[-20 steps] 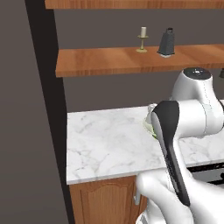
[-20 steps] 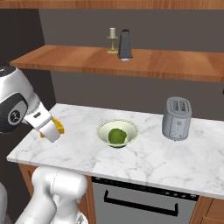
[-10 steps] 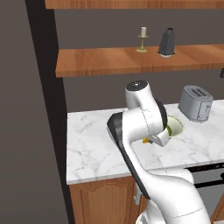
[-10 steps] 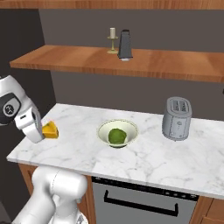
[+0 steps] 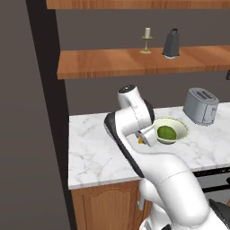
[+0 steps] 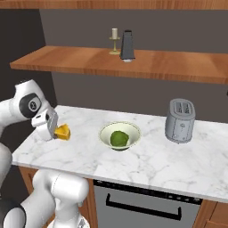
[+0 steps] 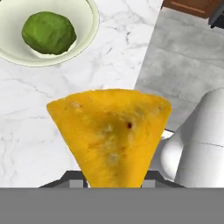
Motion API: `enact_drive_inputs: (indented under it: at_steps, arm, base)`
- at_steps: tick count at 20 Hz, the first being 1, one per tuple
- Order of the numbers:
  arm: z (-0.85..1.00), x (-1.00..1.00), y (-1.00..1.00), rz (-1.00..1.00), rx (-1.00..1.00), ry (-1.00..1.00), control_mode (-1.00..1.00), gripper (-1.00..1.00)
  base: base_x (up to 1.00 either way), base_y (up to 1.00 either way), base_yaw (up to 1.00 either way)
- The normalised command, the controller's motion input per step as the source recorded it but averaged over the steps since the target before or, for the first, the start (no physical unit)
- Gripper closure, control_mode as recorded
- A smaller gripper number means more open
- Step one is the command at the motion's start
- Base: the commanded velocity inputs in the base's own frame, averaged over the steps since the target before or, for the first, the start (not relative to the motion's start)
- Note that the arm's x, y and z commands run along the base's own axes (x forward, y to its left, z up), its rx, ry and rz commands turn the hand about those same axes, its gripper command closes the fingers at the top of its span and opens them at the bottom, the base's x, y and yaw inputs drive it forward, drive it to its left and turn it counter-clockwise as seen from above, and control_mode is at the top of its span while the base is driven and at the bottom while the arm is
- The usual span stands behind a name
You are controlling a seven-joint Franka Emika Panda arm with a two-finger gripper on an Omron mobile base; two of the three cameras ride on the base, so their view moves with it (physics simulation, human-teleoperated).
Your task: Pick the cheese from the fridge and the cheese grater from the cabinet and place them next to the salad bowl.
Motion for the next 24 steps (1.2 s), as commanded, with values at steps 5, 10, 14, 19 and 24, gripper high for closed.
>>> enact_drive_inputs:
  at_steps: [5,10,14,19,24]
  arm:
    - [-0.44,0.55,-0.18,-0.01,-0.03,-0.14,-1.0,1.0]
    - [-0.35,0.64,-0.35,0.0,0.0,0.09,-1.0,1.0]
    - [-0.45,0.56,-0.15,0.0,0.0,0.2,-1.0,1.0]
    - [-0.52,0.49,0.0,0.0,0.0,0.08,-1.0,1.0]
    - [-0.39,0.45,-0.05,0.0,-0.01,0.0,-1.0,1.0]
  base:
    - [0.0,0.0,0.0]
    - [0.0,0.0,0.0]
    - [0.0,0.0,0.0]
    - [0.0,0.0,0.0]
    - [0.0,0.0,0.0]
